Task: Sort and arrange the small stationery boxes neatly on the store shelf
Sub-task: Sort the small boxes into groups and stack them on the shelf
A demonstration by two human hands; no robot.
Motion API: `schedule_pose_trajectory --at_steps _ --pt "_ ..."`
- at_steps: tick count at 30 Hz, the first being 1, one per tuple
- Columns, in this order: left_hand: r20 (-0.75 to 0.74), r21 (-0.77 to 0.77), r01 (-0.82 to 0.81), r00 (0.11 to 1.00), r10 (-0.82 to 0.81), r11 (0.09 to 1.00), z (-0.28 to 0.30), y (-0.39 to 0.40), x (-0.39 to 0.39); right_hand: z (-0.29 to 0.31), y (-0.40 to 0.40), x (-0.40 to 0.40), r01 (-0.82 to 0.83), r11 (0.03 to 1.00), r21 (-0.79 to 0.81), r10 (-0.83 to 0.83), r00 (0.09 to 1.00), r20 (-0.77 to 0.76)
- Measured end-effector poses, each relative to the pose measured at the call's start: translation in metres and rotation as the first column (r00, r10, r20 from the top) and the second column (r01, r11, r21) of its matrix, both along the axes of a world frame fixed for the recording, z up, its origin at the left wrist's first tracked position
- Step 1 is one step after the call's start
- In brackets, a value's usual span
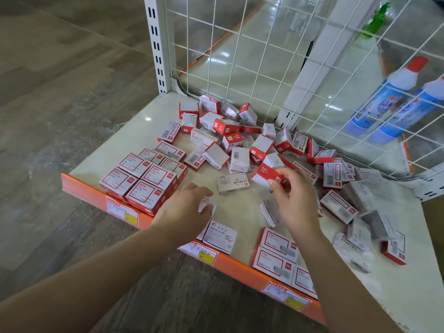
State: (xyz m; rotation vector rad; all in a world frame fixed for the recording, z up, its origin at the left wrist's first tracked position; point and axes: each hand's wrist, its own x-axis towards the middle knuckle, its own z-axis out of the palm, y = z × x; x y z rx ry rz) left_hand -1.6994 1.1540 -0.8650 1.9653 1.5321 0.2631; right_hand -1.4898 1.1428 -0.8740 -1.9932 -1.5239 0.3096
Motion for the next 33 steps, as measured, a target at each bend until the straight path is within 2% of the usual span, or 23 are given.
schedule_pose_trajectory --at_steps 3,6,11,17,22,28,33 --pt "0.072 -0.007 -0.047 0.996 0.048 0.999 0.005 0.003 0.001 0.009 -0.007 -0.009 -0.112 0.993 0.049 0.114 0.993 -0.034" --pt "0.110 -0.001 -0.038 0.993 0.038 0.999 0.010 0.004 0.003 0.016 -0.018 -0.021 -0.261 0.965 -0.004 0.261 0.965 -0.035" --pt "0.206 -0.161 -0.030 0.976 0.064 0.987 0.017 0.005 0.008 0.022 -0.024 -0.036 -0.400 0.914 -0.072 0.401 0.916 -0.001" --pt "0.306 -0.288 -0.073 0.938 0.164 0.955 0.019 0.006 0.007 0.024 -0.028 -0.039 -0.382 0.919 -0.097 0.374 0.923 -0.091" --pt "0.438 -0.367 -0.033 0.875 0.205 0.929 0.024 0.003 0.004 0.022 -0.030 -0.028 -0.266 0.948 -0.173 0.222 0.945 -0.241" --pt "0.515 -0.398 0.047 0.838 0.180 0.916 0.026 0.000 0.001 0.021 -0.035 -0.023 -0.349 0.881 -0.319 0.228 0.905 -0.359" --pt "0.505 -0.371 0.038 0.847 0.168 0.928 0.028 -0.002 0.002 0.021 -0.037 -0.025 -0.326 0.900 -0.291 0.215 0.910 -0.353"
